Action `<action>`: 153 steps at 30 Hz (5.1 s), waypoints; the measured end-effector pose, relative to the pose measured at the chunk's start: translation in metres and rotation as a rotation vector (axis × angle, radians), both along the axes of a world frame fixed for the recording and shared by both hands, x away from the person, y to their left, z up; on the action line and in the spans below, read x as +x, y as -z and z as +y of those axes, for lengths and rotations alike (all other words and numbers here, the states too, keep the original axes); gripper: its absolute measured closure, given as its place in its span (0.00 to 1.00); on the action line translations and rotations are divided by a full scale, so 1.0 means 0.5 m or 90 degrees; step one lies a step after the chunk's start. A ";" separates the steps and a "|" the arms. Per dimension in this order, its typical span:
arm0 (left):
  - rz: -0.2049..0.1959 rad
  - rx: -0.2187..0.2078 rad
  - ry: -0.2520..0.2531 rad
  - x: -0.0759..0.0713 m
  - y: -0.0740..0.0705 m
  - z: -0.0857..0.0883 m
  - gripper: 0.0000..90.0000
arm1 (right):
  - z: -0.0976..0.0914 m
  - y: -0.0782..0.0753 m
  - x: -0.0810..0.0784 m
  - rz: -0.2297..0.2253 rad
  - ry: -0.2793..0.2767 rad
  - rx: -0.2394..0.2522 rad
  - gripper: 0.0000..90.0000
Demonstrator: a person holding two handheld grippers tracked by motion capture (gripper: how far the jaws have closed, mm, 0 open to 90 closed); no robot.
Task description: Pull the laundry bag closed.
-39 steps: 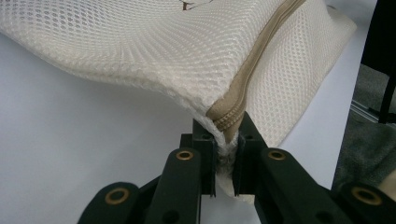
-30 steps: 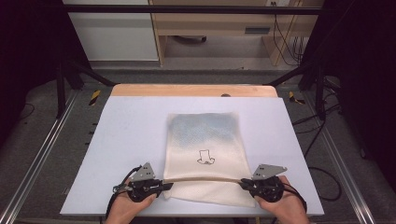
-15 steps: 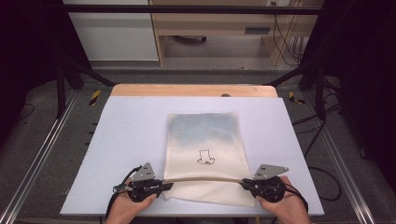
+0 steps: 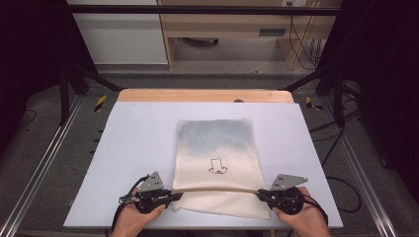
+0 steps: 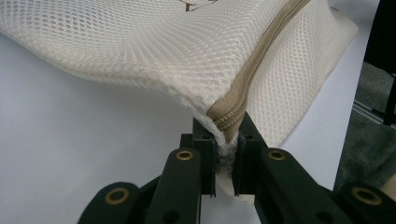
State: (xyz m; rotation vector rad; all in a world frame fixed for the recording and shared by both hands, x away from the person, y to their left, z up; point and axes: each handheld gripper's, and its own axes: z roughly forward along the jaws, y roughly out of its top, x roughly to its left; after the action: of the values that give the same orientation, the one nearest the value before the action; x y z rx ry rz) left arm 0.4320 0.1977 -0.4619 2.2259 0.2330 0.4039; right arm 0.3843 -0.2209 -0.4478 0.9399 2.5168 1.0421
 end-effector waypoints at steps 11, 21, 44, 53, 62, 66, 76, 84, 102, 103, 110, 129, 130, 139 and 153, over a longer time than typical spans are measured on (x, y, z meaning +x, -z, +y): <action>-0.004 0.001 -0.006 0.000 -0.003 0.002 0.91 | -0.008 0.000 -0.001 -0.001 0.006 0.000 0.91; -0.008 -0.001 -0.014 0.000 -0.005 0.006 0.91 | -0.020 0.001 -0.003 0.001 0.014 -0.005 0.91; -0.010 -0.002 -0.015 0.001 -0.007 0.009 0.91 | -0.032 0.008 -0.006 0.006 0.023 -0.010 0.91; -0.009 -0.003 -0.016 0.000 -0.007 0.007 0.91 | -0.034 0.010 -0.006 0.007 0.023 -0.008 0.91; -0.006 -0.001 -0.014 0.001 -0.004 0.007 0.91 | -0.034 0.013 -0.005 0.011 0.025 -0.006 0.91; -0.002 0.000 -0.010 0.002 -0.003 0.007 0.91 | -0.035 0.015 -0.005 0.011 0.026 -0.005 0.91; -0.001 0.012 -0.025 0.004 -0.003 0.013 0.79 | -0.036 0.026 -0.001 0.024 0.033 0.014 0.88; -0.004 0.008 -0.048 0.009 -0.008 0.028 0.56 | -0.045 0.032 -0.005 0.026 0.048 0.029 0.69; -0.059 -0.010 -0.132 0.003 -0.029 0.048 0.20 | -0.013 0.008 -0.001 -0.046 0.050 0.086 0.19; -0.069 -0.008 -0.137 0.002 -0.033 0.050 0.19 | -0.010 0.005 -0.001 -0.049 0.050 0.088 0.17; -0.103 -0.014 -0.163 0.003 -0.046 0.066 0.13 | 0.016 -0.018 0.007 -0.084 0.068 0.088 0.08; -0.203 -0.042 -0.259 0.028 -0.069 0.180 0.04 | 0.014 -0.059 0.108 -0.208 0.235 0.111 0.07; -0.208 -0.045 -0.267 0.028 -0.071 0.187 0.04 | 0.011 -0.059 0.113 -0.213 0.245 0.109 0.07; -0.225 -0.061 -0.303 0.049 -0.072 0.247 0.04 | -0.053 -0.054 0.112 -0.231 0.291 0.116 0.07; -0.206 -0.031 -0.355 0.093 -0.037 0.309 0.04 | -0.134 0.001 0.102 -0.243 0.340 0.115 0.07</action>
State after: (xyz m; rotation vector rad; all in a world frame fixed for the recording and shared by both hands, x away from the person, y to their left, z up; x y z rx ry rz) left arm 0.4787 0.3521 -0.4436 1.9848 0.6815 1.0342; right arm 0.4353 -0.2881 -0.4482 1.2334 1.7505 1.1442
